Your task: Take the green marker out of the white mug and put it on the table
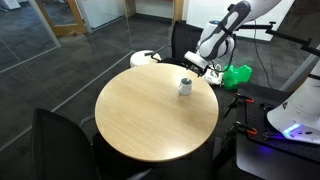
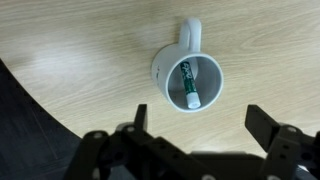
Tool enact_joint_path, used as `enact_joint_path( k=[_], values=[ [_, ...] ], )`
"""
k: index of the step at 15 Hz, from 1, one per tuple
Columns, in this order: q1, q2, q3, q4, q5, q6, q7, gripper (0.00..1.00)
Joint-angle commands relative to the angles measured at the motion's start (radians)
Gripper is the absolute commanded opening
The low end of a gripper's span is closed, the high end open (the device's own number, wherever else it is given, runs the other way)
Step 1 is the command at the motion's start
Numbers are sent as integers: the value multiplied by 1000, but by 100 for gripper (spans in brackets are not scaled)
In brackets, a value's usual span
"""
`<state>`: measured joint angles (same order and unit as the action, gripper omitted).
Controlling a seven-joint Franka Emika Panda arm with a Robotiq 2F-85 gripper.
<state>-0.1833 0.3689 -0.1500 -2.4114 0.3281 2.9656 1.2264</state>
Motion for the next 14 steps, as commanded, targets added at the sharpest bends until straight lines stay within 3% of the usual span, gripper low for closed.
enact_joint_path(
  k=[1, 4, 8, 10, 11, 13, 14],
  values=[
    [94, 42, -106, 29, -17, 6, 65, 100],
    [156, 96, -178, 67, -37, -11, 112, 100],
    [198, 171, -211, 130, -42, -32, 126, 99],
    [204, 200, -212, 154, -36, -31, 121, 91],
    [207, 212, -214, 165, -34, -33, 120, 80],
    [202, 233, -206, 184, -28, -33, 113, 80],
    [203, 242, -206, 191, -27, -34, 112, 73]
  ],
)
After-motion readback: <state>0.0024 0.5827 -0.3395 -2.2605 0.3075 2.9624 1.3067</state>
